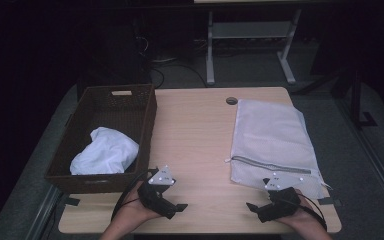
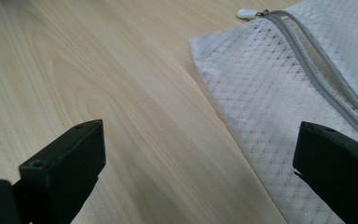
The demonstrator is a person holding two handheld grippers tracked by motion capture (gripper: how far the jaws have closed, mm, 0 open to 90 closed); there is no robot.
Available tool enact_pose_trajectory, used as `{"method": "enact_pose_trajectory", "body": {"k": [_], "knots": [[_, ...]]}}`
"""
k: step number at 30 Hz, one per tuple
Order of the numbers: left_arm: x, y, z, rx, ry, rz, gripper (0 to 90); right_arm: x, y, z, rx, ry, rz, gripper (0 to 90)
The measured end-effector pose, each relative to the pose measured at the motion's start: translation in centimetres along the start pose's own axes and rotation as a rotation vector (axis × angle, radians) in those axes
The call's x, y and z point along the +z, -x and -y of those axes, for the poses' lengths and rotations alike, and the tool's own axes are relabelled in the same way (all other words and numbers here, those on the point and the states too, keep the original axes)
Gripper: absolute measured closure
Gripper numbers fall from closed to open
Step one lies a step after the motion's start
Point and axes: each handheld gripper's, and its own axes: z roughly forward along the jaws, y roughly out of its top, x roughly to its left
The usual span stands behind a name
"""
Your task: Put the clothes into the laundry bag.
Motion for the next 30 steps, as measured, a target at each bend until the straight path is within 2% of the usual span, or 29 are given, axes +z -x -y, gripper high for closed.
{"method": "enact_pose_trajectory", "body": {"k": [11,19,30], "knots": [[-1.8,-0.6,-2.3,0.026,-0.030,0.006,10.9,0.1,0.0,0.0,0.001,0.002,-0.003,2.3],[-2.9,-1.4,-3.5,0.013,-0.053,0.018,11.0,0.0,-0.1,0.0,-0.004,0.002,-0.001,2.3],[-5.0,-2.9,-5.5,0.011,-0.085,0.005,12.1,0.1,-0.1,0.0,-0.001,0.001,-0.001,2.3]]}}
